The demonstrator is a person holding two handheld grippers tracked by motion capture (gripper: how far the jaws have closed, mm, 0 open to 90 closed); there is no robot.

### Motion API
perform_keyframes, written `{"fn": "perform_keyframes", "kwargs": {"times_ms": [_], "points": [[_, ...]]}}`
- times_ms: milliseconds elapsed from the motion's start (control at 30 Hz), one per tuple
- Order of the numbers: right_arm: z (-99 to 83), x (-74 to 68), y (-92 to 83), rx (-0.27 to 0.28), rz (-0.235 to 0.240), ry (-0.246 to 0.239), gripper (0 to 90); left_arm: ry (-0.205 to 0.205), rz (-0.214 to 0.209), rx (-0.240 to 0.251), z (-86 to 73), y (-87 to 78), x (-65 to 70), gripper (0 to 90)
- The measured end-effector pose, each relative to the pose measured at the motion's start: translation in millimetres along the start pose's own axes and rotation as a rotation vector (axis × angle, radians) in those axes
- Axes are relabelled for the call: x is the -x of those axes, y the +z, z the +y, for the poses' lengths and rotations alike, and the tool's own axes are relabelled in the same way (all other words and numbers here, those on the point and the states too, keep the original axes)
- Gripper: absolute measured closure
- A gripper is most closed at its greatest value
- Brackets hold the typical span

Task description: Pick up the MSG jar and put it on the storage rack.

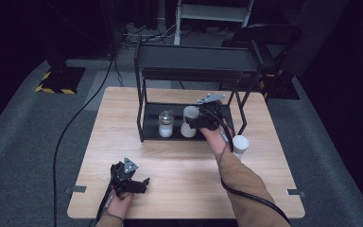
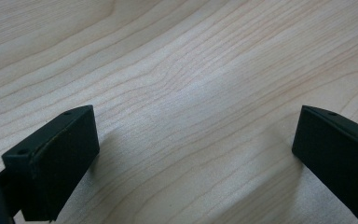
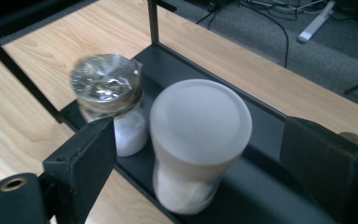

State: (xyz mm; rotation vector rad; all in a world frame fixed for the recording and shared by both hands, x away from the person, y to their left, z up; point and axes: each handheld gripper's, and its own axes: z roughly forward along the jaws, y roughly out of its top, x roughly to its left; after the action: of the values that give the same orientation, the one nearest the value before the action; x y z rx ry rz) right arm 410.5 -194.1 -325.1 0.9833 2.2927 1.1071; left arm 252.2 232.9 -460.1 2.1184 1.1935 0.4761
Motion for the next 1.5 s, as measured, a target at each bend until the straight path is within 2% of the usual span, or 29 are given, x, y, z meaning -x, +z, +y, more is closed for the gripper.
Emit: {"fn": "perform_keyframes", "kwargs": {"times_ms": [267, 433, 733, 967, 1200, 1500], "points": [[-7.8, -5.5, -38.7, 0.025, -0.001, -0.018, 8.7, 0.000, 0.000, 0.001, 0.1, 0.2, -0.1, 0.0], [-16.8, -2.5, -55.3, 0.029, 0.006, -0.014, 5.2, 0.000, 0.000, 0.001, 0.1, 0.3, 0.0, 0.0], [-35.7, 6.7, -76.5, 0.027, 0.013, -0.024, 3.6, 0.000, 0.000, 0.001, 0.1, 0.2, 0.0, 0.0], [-48.6, 7.9, -92.0, 0.037, -0.006, -0.029, 2.1, -0.002, 0.003, 0.002, 0.1, 0.5, 0.6, 0.0], [-62.2, 5.8, -105.4, 0.042, -0.026, -0.070, 1.7, -0.004, 0.005, 0.004, 0.1, 0.9, 1.4, 0.0], [-80.3, 11.4, -119.3, 0.033, -0.036, -0.066, 1.7, -0.004, 0.005, 0.004, 0.1, 0.9, 1.4, 0.0]]}}
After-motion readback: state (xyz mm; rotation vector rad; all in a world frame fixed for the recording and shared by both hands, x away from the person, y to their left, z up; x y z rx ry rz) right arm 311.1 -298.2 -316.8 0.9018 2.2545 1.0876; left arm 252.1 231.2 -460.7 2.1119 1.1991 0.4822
